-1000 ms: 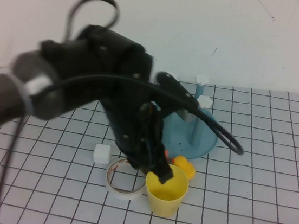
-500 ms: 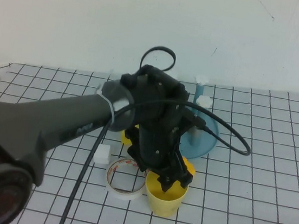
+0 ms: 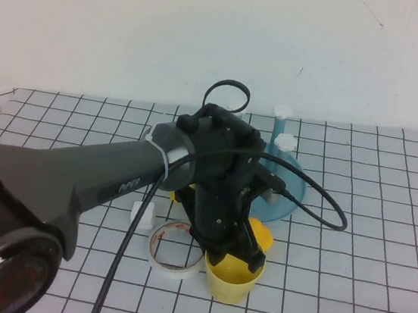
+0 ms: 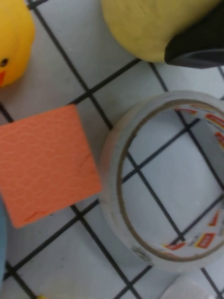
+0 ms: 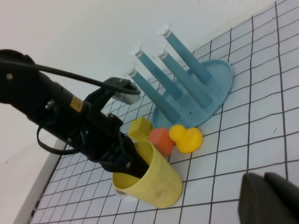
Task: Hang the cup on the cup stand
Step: Pick up the cup from the table, then adjust the cup with two arms
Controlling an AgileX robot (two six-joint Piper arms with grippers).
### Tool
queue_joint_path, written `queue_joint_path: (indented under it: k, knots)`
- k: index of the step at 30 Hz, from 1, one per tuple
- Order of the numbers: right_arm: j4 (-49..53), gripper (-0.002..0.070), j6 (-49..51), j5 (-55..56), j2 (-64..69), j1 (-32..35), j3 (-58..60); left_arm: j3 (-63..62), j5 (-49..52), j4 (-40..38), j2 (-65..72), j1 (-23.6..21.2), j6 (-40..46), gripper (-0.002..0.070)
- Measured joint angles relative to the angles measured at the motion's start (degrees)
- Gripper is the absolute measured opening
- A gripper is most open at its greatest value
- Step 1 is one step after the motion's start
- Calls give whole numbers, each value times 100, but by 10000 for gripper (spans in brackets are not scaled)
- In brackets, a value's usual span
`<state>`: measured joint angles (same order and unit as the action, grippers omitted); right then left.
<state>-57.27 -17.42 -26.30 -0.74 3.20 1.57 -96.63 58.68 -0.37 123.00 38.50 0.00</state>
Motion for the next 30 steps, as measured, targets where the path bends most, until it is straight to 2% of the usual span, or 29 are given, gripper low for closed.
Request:
queue_joint_path:
  k: [8, 15, 19, 24, 28, 30]
  knots:
    - [-160, -1, -9, -87, 0, 0, 0, 13, 121, 37, -898, 35, 498, 7]
    - [-784, -1, -22, -108, 0, 0, 0, 1250, -1046, 166, -2992, 191, 1053, 7]
    - [-1410, -1, -22, -108, 0, 0, 0, 2785, -2603, 257, -4507, 226, 1172, 7]
    - [-2231, -1, -163, -56, 0, 0, 0, 4707, -5369, 545, -5960, 226, 1207, 7]
    - [-3237, -1, -568, -91, 0, 0, 0, 6029, -7628, 724, -6564, 226, 1651, 6]
    - [-3639, -1, -764, -220, 23, 0, 0, 6391, -8388, 624, -6592, 226, 1981, 6]
